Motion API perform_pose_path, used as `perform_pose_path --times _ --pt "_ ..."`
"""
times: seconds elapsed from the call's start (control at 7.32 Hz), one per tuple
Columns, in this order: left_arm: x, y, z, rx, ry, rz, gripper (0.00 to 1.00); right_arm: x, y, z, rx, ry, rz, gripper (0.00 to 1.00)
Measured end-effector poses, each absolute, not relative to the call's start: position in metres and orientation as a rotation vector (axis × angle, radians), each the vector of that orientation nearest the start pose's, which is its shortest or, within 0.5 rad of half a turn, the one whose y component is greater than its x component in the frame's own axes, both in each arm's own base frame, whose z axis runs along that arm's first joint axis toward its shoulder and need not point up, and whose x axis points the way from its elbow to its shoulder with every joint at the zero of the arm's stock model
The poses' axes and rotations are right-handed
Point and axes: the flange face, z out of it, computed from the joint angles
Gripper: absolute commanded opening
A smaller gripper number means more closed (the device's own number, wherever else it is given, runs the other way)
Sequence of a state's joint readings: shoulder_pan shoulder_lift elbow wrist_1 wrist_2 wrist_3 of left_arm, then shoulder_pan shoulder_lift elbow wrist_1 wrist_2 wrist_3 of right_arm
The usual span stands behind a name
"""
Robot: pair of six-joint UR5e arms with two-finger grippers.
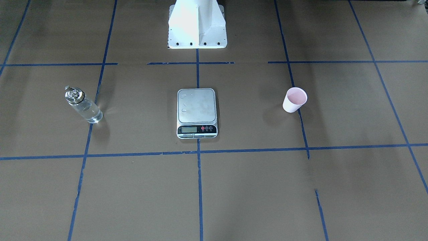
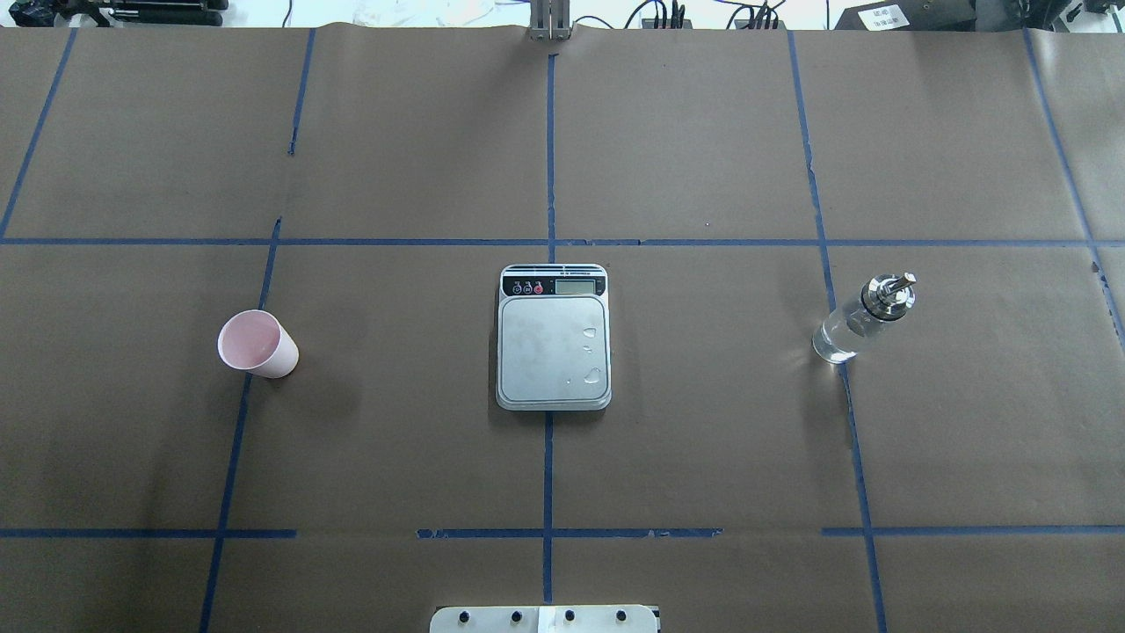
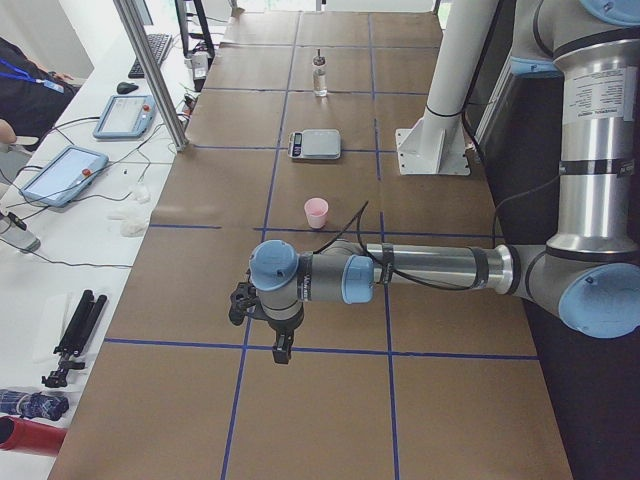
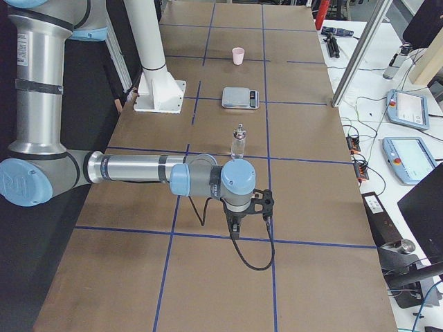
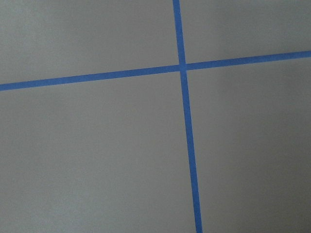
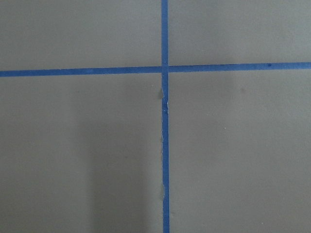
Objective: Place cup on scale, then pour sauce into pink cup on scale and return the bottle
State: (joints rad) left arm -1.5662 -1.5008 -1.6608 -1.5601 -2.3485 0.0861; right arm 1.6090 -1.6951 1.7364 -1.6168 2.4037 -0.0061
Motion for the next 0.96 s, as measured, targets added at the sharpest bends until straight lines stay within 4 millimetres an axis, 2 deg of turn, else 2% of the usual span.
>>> perform_pose_path --times 0.14,0.27,0.41,0.55,0.82,0.96 --pt "-0.061 -0.464 0.646 0.044 0.776 0.088 1.00 0.076 -0.436 0.635 0.016 -0.833 0.032 1.00" --pt "-0.062 -0.467 0.636 0.064 0.769 0.094 1.00 0.076 -0.436 0.634 0.018 -0.833 0.030 1.00" --pt "-0.063 -0.472 0.614 0.104 0.750 0.110 1.00 0.076 -0.436 0.633 0.021 -0.833 0.029 1.00" --pt "-0.063 -0.478 0.584 0.163 0.726 0.134 1.00 0.076 -0.437 0.631 0.024 -0.833 0.028 1.00" --pt "-0.060 -0.479 0.507 0.321 0.721 0.202 1.00 0.075 -0.437 0.622 0.037 -0.851 0.023 1.00" --pt "-0.050 -0.480 0.487 0.362 0.761 0.223 1.00 0.074 -0.436 0.615 0.047 -0.875 0.019 1.00"
